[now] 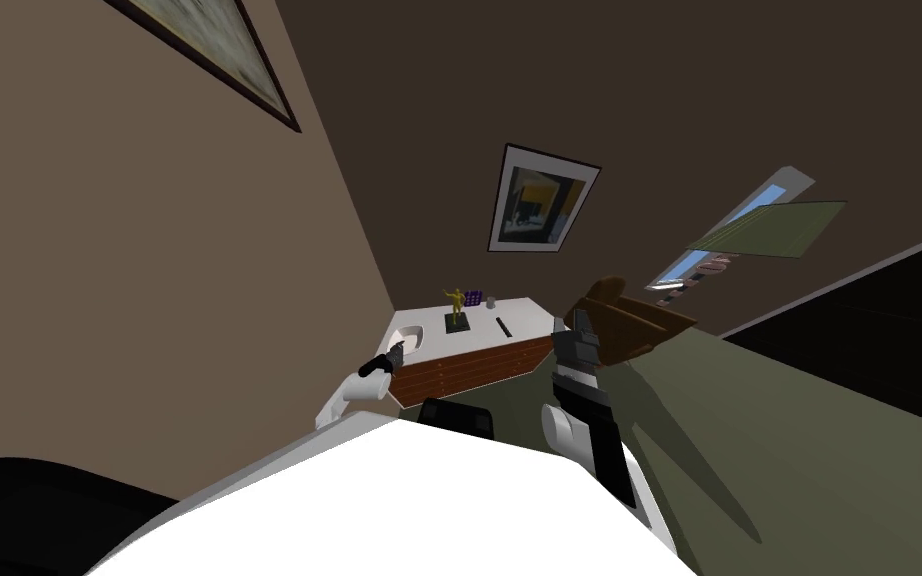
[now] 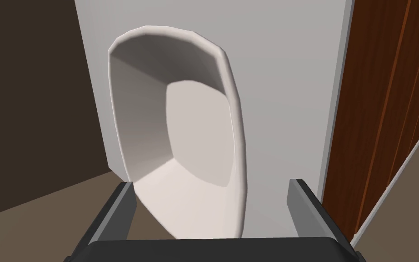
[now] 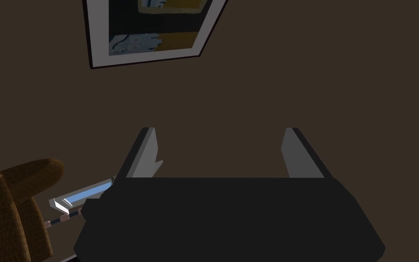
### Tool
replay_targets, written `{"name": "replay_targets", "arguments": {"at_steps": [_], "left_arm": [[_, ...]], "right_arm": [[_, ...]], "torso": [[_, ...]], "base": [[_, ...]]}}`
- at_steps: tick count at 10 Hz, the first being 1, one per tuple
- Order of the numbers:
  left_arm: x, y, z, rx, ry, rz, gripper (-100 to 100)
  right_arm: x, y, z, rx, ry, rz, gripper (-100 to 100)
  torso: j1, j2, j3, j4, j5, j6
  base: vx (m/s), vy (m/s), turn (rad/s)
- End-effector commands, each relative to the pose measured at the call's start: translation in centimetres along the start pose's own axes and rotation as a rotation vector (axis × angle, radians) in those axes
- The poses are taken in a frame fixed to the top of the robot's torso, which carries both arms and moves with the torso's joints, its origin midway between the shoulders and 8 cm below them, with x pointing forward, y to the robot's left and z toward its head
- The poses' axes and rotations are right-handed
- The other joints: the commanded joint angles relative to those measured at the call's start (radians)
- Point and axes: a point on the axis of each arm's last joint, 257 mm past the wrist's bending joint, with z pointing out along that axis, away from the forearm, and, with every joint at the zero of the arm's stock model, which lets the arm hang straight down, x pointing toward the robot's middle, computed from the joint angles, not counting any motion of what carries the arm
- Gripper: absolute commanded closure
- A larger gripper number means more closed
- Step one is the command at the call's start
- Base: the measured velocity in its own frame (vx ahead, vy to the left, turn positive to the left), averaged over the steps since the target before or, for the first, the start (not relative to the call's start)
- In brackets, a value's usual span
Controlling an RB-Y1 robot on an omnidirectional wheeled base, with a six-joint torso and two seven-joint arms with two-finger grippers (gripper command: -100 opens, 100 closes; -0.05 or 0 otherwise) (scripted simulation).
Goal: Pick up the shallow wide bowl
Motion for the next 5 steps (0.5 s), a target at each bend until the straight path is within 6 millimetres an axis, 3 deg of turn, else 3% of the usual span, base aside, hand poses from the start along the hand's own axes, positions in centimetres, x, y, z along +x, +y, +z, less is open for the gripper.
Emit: {"name": "replay_targets", "arguments": {"at_steps": [1, 2, 5], "left_arm": [[0.0, 0.0, 0.0, 0.0, 0.0, 0.0, 0], [0.1, 0.2, 0.6, 0.002, 0.0, 0.0, -100], [0.1, 0.5, 0.9, 0.002, 0.001, 0.0, -100]], "right_arm": [[0.0, 0.0, 0.0, 0.0, 0.0, 0.0, 0], [0.0, 0.0, 0.0, 0.0, 0.0, 0.0, 0], [0.0, 0.0, 0.0, 0.0, 0.0, 0.0, 0]], "torso": [[0.0, 0.0, 0.0, 0.0, 0.0, 0.0], [-0.002, 0.002, 0.001, 0.0, 0.0, 0.0], [-0.003, 0.002, 0.001, 0.0, -0.001, 0.0]], "base": [[0.006, 0.006, 0.001], [0.023, 0.01, 0.005], [0.009, -0.001, 0.01]]}}
